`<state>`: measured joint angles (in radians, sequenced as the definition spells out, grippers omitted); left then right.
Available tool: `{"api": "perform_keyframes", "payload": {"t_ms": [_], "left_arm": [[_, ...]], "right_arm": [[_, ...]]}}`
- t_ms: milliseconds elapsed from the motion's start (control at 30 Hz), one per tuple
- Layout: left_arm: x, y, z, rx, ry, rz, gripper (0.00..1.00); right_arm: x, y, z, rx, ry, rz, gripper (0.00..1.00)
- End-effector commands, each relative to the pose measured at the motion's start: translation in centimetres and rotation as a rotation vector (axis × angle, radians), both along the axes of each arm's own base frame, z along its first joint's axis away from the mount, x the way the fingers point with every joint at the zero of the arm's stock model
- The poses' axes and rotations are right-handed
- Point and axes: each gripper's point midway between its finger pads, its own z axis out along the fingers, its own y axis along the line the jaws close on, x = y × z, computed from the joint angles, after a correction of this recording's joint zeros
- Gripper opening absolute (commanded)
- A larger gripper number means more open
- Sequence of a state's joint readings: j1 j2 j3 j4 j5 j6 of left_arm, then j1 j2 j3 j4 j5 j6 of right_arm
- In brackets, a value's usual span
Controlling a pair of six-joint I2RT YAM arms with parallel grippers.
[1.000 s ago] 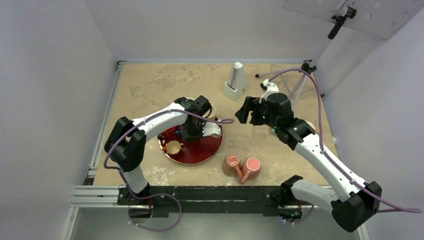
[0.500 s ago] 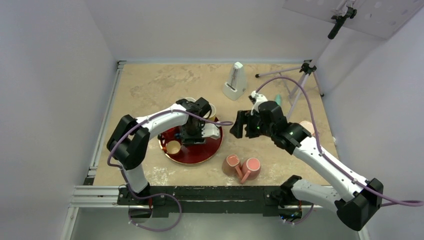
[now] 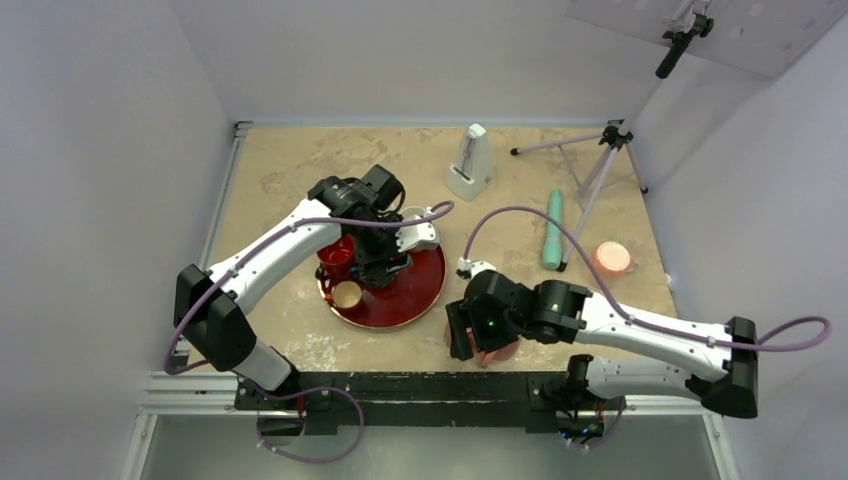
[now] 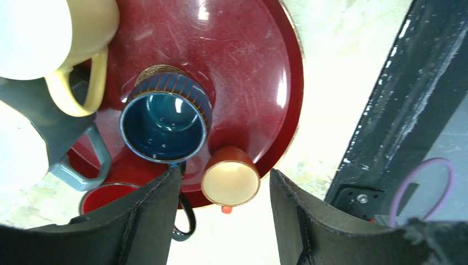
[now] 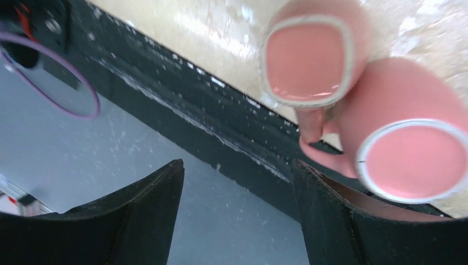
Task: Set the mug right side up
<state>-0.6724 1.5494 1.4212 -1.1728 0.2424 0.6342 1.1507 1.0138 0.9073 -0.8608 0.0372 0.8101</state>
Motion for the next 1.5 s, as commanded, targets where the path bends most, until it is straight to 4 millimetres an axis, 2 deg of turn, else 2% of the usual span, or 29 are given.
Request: {"api": "perform_keyframes", "payload": {"t_ms": [0, 133, 233, 300, 367, 467, 633, 767, 867, 967, 1133, 1233, 1367, 1400, 1467], "left_arm": [[-1.2, -0.4, 1.0, -0.059, 0.065, 0.049, 0.64], [-1.4, -0.4, 1.2, -0.068, 0.07, 0.056, 0.64], [-1.6, -0.3, 1.3, -0.069, 0.069, 0.05, 0.64], [-1.6, -0.1, 1.3, -0.065, 0.067, 0.05, 0.64], [-1.6, -0.1, 1.4, -0.066, 0.065, 0.05, 0.64], [-1.7, -0.1, 1.3, -0.068, 0.066, 0.052, 0.64], [-1.7, -0.3, 1.4, -0.078, 0.065, 0.054, 0.64], [-1.6, -0.3, 1.2, -0.075, 0.064, 0.057, 0.64], [-1.6, -0.3, 1.3, -0.079, 0.062, 0.061, 0.64], [-1.8, -0.2, 1.3, -0.081, 0.064, 0.06, 0.64], [-1.9, -0.3, 1.3, -0.088, 0.066, 0.066, 0.64], [-2.0, -0.4, 1.5, -0.1, 0.07, 0.072, 0.64], [-2.2, -0.9, 1.6, -0.12, 0.092, 0.102, 0.64], [-2.1, -1.0, 1.7, -0.129, 0.09, 0.118, 0.64], [-1.6, -1.2, 2.3, -0.162, 0.091, 0.167, 0.64]], "right_arm": [[-1.7, 0.4, -2.6, -0.107, 0.038, -0.007, 0.74], [-0.4, -0.2, -4.5, -0.251, -0.004, -0.054, 0.65], [0.3, -0.7, -5.1, -0.334, -0.022, -0.063, 0.61], [0.0, -0.4, -5.2, -0.345, -0.016, -0.048, 0.59], [-0.5, -0.3, -4.9, -0.34, -0.008, -0.034, 0.6], [-0.5, -1.1, -4.5, -0.36, -0.013, -0.054, 0.61], [-0.1, -1.7, -4.9, -0.384, -0.034, -0.074, 0.66], [1.1, -0.7, -6.1, -0.365, -0.091, -0.071, 0.72], [2.0, 0.0, -7.0, -0.361, -0.124, -0.083, 0.69], [2.7, 0.7, -7.5, -0.361, -0.155, -0.084, 0.63], [3.6, 2.9, -8.2, -0.289, -0.19, -0.075, 0.46], [4.3, 1.9, -9.4, -0.329, -0.203, -0.152, 0.34], [5.5, 0.0, -10.5, -0.409, -0.216, -0.259, 0.03], [5.7, -0.1, -10.4, -0.409, -0.219, -0.275, 0.0], [5.9, 0.2, -9.4, -0.376, -0.223, -0.295, 0.0]]}}
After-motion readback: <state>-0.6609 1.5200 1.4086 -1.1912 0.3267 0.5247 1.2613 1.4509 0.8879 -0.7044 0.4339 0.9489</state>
